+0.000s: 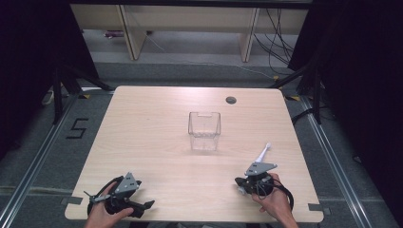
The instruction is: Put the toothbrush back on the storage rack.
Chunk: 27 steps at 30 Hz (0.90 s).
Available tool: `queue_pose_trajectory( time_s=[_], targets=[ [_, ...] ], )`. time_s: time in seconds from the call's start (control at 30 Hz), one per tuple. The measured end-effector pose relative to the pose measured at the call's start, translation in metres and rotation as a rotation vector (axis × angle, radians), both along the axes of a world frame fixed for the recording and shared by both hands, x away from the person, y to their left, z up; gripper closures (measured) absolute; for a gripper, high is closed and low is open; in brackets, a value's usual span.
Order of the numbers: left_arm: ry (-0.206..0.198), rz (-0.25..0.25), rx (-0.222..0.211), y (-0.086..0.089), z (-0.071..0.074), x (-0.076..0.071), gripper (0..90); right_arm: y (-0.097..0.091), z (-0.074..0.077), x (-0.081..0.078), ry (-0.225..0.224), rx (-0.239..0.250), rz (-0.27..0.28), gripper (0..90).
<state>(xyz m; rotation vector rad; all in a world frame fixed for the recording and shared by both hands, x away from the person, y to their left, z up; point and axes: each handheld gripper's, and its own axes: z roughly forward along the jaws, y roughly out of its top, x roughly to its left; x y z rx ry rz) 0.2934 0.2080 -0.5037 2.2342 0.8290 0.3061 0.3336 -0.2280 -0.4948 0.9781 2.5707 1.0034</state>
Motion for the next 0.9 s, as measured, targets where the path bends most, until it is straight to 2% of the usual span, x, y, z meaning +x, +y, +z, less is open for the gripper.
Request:
queue_pose_trajectory(
  time_s=[0.1, 0.23, 0.33, 0.4, 0.47, 0.5, 0.6, 0.7, 0.8, 0.83, 0.87, 0.9],
  targets=[
    [-0.001, -0.002, -0.005, 0.0, 0.0, 0.0, 15.0, -0.002, 0.0, -0.002, -0.007, 0.006, -0.005, 90.0],
    [-0.002, -0.002, -0.004, 0.0, 0.001, -0.001, 14.9, -0.007, 0.0, -0.007, 0.02, -0.005, -0.023, 90.0],
    [-0.002, -0.002, -0.004, 0.0, 0.001, -0.001, 15.0, -0.01, -0.003, -0.008, 0.004, 0.001, -0.014, 90.0],
    [-0.005, -0.005, 0.0, 0.0, 0.001, 0.0, 14.9, -0.012, -0.002, -0.009, 0.01, -0.003, -0.015, 90.0],
    [-0.003, -0.002, -0.001, 0.0, 0.001, 0.0, 14.9, -0.015, -0.001, -0.011, 0.035, -0.005, -0.034, 90.0],
    [-0.002, 0.0, -0.005, 0.0, 0.001, 0.0, 14.9, -0.016, -0.002, -0.011, 0.017, 0.002, -0.029, 90.0],
    [-0.002, -0.002, -0.001, 0.0, 0.001, 0.0, 15.0, -0.02, -0.001, -0.011, 0.033, -0.01, -0.023, 90.0],
    [-0.002, -0.002, -0.001, 0.0, 0.001, 0.0, 14.9, -0.021, -0.001, -0.013, 0.028, 0.005, -0.041, 90.0],
    [-0.001, -0.001, -0.006, 0.0, 0.001, 0.0, 15.0, -0.022, -0.002, -0.013, 0.026, 0.007, -0.035, 90.0],
    [-0.001, -0.001, -0.005, 0.0, 0.001, 0.0, 15.0, -0.022, -0.001, -0.014, 0.038, 0.01, -0.043, 90.0],
    [-0.002, -0.001, -0.006, 0.0, 0.001, 0.0, 14.9, -0.024, -0.002, -0.012, 0.022, 0.003, -0.031, 90.0],
    [-0.001, 0.0, -0.011, 0.0, 0.001, 0.0, 15.0, -0.026, 0.0, -0.014, 0.05, -0.008, -0.044, 90.0]
  ],
)
